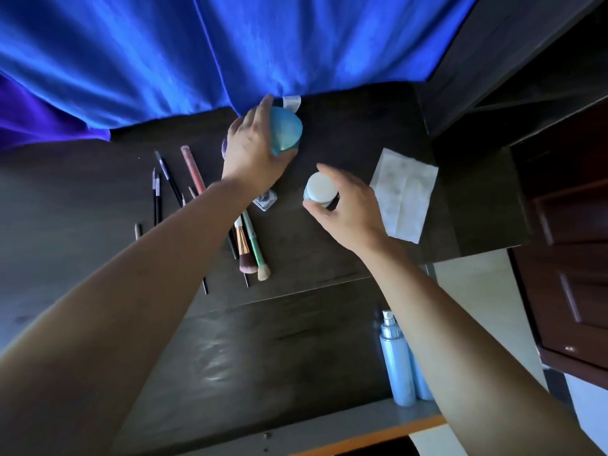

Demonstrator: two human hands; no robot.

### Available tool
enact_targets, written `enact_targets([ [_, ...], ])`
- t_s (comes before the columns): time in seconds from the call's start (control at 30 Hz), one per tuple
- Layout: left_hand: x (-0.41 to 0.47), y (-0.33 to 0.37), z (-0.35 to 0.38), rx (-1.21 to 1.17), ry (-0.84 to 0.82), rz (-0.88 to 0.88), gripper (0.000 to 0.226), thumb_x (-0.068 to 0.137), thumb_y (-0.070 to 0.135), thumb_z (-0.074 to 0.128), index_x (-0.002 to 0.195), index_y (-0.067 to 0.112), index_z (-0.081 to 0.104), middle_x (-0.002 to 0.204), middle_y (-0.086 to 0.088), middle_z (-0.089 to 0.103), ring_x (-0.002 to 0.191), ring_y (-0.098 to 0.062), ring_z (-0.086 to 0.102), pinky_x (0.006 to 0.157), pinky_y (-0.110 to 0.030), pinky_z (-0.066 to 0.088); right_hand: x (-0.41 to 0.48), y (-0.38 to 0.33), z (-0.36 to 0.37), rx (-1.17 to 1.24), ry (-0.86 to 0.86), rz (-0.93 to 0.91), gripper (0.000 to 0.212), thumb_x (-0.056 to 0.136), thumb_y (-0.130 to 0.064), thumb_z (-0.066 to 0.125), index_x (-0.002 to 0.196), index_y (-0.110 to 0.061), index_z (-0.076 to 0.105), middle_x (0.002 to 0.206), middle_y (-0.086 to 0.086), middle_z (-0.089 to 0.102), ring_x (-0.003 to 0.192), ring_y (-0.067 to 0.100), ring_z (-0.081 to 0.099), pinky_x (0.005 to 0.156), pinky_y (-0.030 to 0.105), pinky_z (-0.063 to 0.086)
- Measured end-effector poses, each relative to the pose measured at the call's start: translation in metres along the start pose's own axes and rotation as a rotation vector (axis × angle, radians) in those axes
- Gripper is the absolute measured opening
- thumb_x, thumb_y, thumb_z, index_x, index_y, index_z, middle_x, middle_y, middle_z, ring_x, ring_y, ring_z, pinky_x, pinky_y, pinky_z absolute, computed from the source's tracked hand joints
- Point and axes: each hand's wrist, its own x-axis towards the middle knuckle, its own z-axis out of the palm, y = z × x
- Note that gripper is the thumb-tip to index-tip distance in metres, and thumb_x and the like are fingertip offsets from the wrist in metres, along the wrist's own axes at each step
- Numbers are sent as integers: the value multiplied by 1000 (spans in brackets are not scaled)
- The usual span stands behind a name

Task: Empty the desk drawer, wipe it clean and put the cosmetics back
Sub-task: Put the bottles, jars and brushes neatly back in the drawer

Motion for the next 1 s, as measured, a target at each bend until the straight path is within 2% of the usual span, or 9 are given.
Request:
enact_targets([
  [0.2, -46, 32, -28, -141, 144, 7, 79, 79, 40, 72, 145, 13, 40, 141, -6, 49, 129, -23, 47, 102, -49, 44, -19, -11, -41, 74, 73, 27, 65, 83, -44, 73, 140, -23, 51, 123, -3, 66, 112, 17, 61, 95, 39, 52],
  [0.27, -75, 47, -39, -203, 212, -18, 76, 80, 40, 72, 143, 12, 42, 141, -5, 48, 130, -21, 46, 102, -42, 46, -35, -9, -56, 74, 69, 18, 67, 84, -44, 74, 142, -20, 49, 125, -1, 65, 114, 18, 60, 95, 41, 53],
  [0.33, -113, 63, -46, -203, 247, -43, 74, 80, 37, 74, 142, 10, 44, 141, -7, 49, 131, -21, 45, 107, -26, 39, -54, -5, -68, 76, 61, 9, 69, 84, -43, 75, 142, -17, 48, 127, 1, 64, 115, 19, 60, 96, 41, 53],
  [0.4, -157, 74, -46, -193, 263, -66, 73, 79, 34, 77, 141, 10, 46, 138, -7, 51, 128, -20, 48, 105, -12, 31, -76, 2, -75, 83, 47, -12, 70, 83, -42, 76, 142, -15, 48, 129, 2, 63, 117, 20, 59, 96, 40, 54],
  [0.5, -226, 79, -33, -180, 227, -122, 73, 78, 32, 78, 140, 10, 46, 134, -7, 52, 123, -15, 49, 99, -18, 41, -118, 15, -75, 95, 6, -41, 67, 84, -42, 76, 141, -18, 49, 131, -1, 61, 115, 17, 60, 96, 36, 54],
  [0.63, -312, 81, 3, -173, 86, -246, 75, 76, 30, 81, 140, 12, 47, 130, -5, 52, 118, -14, 50, 94, -3, 31, -180, 49, -53, 113, -87, -97, 61, 80, -38, 80, 134, -17, 57, 127, -1, 63, 114, 19, 61, 95, 36, 52],
  [0.7, -347, 79, 26, -169, 0, -315, 76, 75, 30, 81, 141, 16, 45, 128, -1, 51, 115, -12, 50, 91, -12, 37, -209, 69, -38, 94, -226, -78, 60, 79, -38, 80, 132, -19, 58, 127, -1, 63, 116, 18, 59, 98, 37, 49],
  [0.8, -381, 68, 56, -140, -130, -342, 78, 75, 32, 81, 143, 19, 43, 121, 1, 50, 107, -18, 56, 84, -27, 47, -242, 95, -20, 3, -382, -41, 60, 79, -36, 80, 131, -19, 57, 128, -1, 62, 119, 19, 57, 101, 30, 45],
  [1.0, -405, 50, 89, -139, -334, -295, 81, 73, 20, 78, 144, 15, 40, 126, -4, 49, 113, -27, 54, 88, -40, 52, -277, 110, 4, -140, -473, -22, 59, 81, -29, 77, 135, -18, 54, 132, 0, 58, 122, 23, 54, 94, 37, 50],
])
